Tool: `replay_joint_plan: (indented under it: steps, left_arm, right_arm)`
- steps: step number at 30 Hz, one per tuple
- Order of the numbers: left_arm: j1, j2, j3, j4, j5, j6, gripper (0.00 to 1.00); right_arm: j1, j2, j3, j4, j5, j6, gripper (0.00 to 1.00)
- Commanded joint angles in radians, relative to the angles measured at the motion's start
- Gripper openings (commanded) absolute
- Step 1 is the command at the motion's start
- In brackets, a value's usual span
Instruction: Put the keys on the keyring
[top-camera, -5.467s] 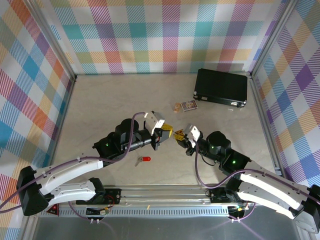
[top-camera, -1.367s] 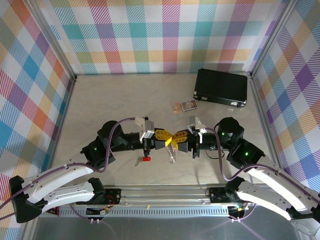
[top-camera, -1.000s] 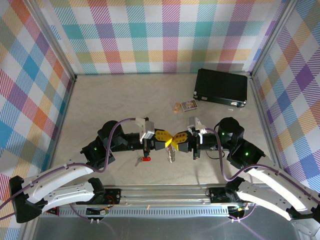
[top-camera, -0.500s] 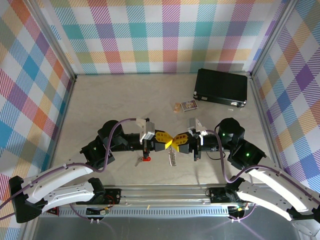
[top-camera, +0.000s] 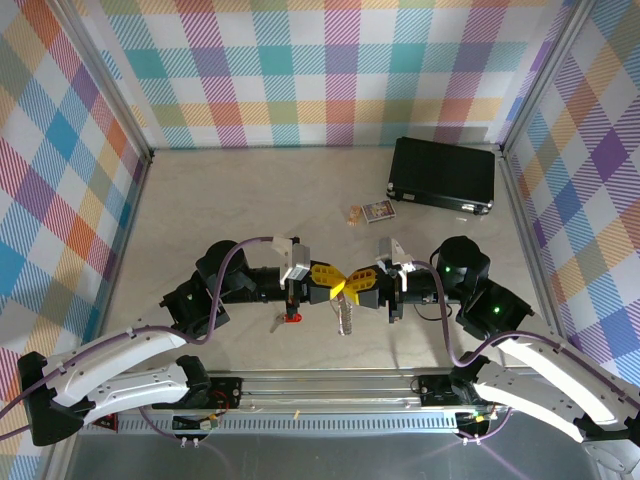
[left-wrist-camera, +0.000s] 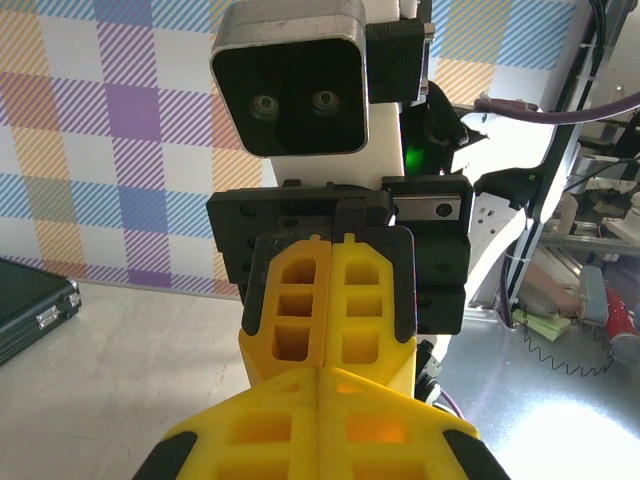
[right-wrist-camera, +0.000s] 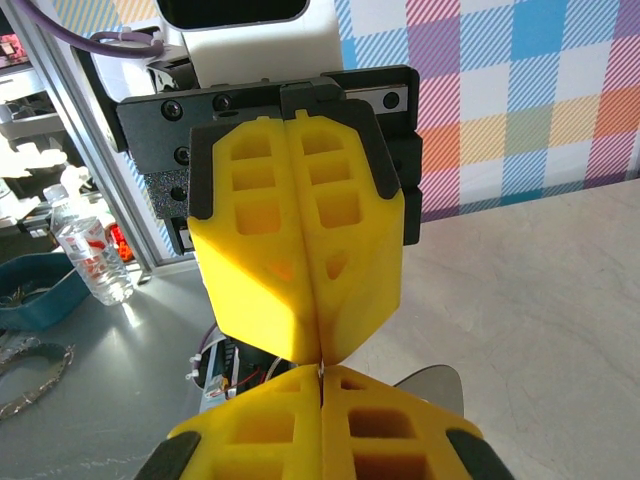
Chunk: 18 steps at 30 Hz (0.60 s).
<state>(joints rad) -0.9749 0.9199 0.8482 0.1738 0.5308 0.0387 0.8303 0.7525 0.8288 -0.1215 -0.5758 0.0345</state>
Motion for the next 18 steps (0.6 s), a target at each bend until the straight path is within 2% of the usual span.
replay_joint_plan:
  steps: [1,2,4,6,7,13,18]
  left_arm:
    - [-0.008,-0.035,0.046,-0.029,-0.033,0.010,0.00]
    - [-0.008,-0.032,0.053,-0.054,-0.049,0.021,0.06]
    - [-0.008,-0.036,0.068,-0.119,-0.087,0.034,0.27]
    - [-0.008,-0.047,0.086,-0.185,-0.124,0.045,0.39]
    - [-0.007,-0.053,0.095,-0.230,-0.144,0.051,0.42]
    - [-0.008,-0.069,0.155,-0.509,-0.219,0.098,0.43]
    - [-0.008,-0.030,0.198,-0.608,-0.229,0.127,0.35]
  right_arm:
    - [-0.006,-0.021,0.013,-0.002,0.019,-0.019,0.00]
    - [-0.006,-0.021,0.017,-0.017,0.024,-0.029,0.00]
    - [-0.006,-0.019,0.031,-0.052,0.036,-0.055,0.00]
    - [-0.006,-0.018,0.049,-0.095,0.053,-0.095,0.00]
    - [-0.006,-0.016,0.059,-0.122,0.063,-0.120,0.00]
    - [-0.007,0.036,0.136,-0.253,0.127,-0.265,0.00]
    - [-0.007,0.074,0.176,-0.282,0.156,-0.309,0.00]
